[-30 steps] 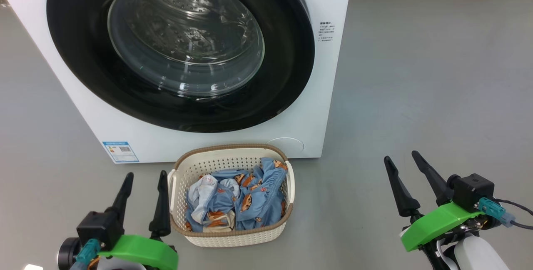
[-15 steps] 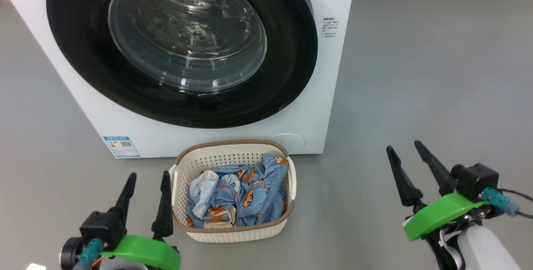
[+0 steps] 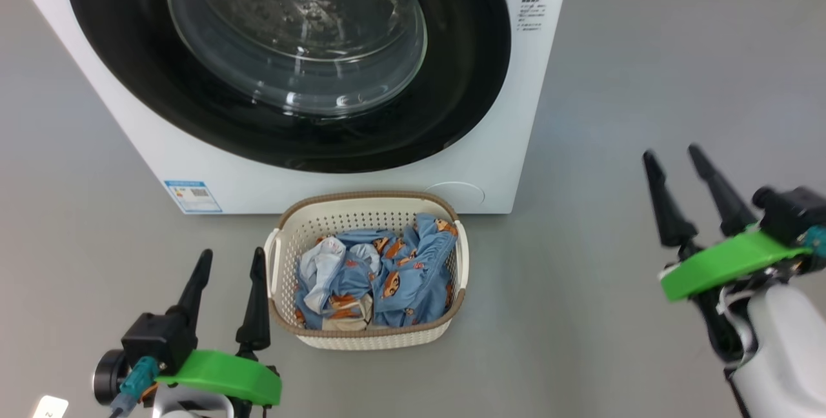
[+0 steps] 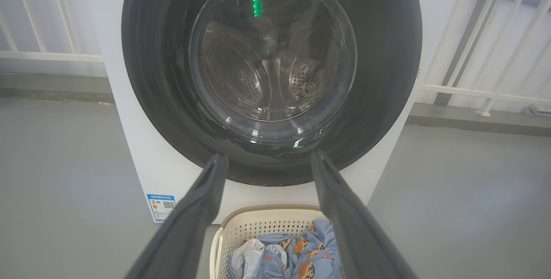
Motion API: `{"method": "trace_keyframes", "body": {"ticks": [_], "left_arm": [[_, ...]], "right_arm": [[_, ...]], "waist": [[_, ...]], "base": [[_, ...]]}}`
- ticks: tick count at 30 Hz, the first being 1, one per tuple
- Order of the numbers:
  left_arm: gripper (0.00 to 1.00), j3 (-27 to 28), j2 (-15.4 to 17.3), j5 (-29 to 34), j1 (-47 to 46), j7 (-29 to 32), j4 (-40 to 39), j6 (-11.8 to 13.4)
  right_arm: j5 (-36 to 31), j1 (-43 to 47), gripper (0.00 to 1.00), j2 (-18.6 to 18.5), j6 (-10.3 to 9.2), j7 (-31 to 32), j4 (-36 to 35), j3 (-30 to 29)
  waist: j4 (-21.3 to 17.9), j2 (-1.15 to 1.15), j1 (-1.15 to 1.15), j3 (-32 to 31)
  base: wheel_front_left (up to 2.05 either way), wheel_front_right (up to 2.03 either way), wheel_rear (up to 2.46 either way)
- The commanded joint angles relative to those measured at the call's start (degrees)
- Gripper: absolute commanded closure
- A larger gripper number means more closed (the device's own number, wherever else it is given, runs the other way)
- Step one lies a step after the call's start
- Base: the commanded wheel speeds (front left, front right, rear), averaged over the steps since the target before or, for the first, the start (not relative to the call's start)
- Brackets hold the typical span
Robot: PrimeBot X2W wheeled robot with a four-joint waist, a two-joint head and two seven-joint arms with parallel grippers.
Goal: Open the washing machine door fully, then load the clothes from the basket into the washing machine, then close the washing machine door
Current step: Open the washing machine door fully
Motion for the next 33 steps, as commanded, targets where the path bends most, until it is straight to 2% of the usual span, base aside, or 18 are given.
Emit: {"method": "trace_keyframes", "body": {"ticks": [1, 2, 5, 14, 19, 24, 30, 33], "left_arm": [[0.0, 1.3, 0.9, 0.5, -2.5, -0.4, -2.0, 0.2], [0.0, 1.2, 0.9, 0.5, -2.6, -0.4, -2.2, 0.3], [0.0, 0.9, 0.9, 0.7, -3.0, -0.4, -2.6, 0.3], [0.0, -0.3, 0.9, -0.3, -4.3, -0.4, -4.2, 0.1], [0.0, -0.9, 0.9, -0.6, -5.0, -0.4, -5.2, 0.3], [0.0, -2.4, 0.9, -1.2, -5.5, -0.4, -6.2, 1.1], [0.0, -3.3, 0.9, -1.7, -6.8, -0.4, -7.4, 2.0], [0.0, -3.9, 0.9, -2.1, -7.5, -0.4, -7.8, 2.5]], "right_arm": [[1.6, -2.8, 0.88, -1.1, 0.09, -0.7, -1.4, 0.5], [2.3, -3.6, 1.0, -1.5, 0.09, -0.7, -1.5, 0.3], [4.7, -5.3, 1.0, -2.1, 0.09, -0.7, -1.8, 0.1], [17.4, -11.7, 1.0, -5.6, 0.09, -0.7, -1.1, -0.1], [28.9, -15.4, 1.0, -7.2, 0.09, 1.0, 0.3, -0.1], [41.8, -19.1, 1.0, -8.9, 0.09, 5.5, 1.5, -1.4], [52.8, -24.7, 1.0, -11.1, 0.09, 14.0, 3.0, -1.7], [59.1, -27.6, 1.0, -10.7, 0.09, 18.6, 3.9, -2.8]], "waist": [[0.7, 0.0, 0.0, 1.1], [0.9, 0.0, 0.0, 1.5], [1.4, 0.0, 0.0, 2.3], [4.0, 0.0, 0.0, 5.6], [5.6, 0.0, 0.0, 7.7], [7.2, 0.0, 0.0, 10.3], [8.7, 0.0, 0.0, 14.0], [9.4, 0.0, 0.0, 15.6]], "base": [[0.0, 0.0, 0.0], [0.0, 0.0, 0.0], [0.0, 0.0, 0.0], [0.0, 0.0, 0.0], [0.0, 0.0, 0.0], [0.0, 0.0, 0.0], [0.0, 0.0, 0.0], [0.0, 0.0, 0.0]]}}
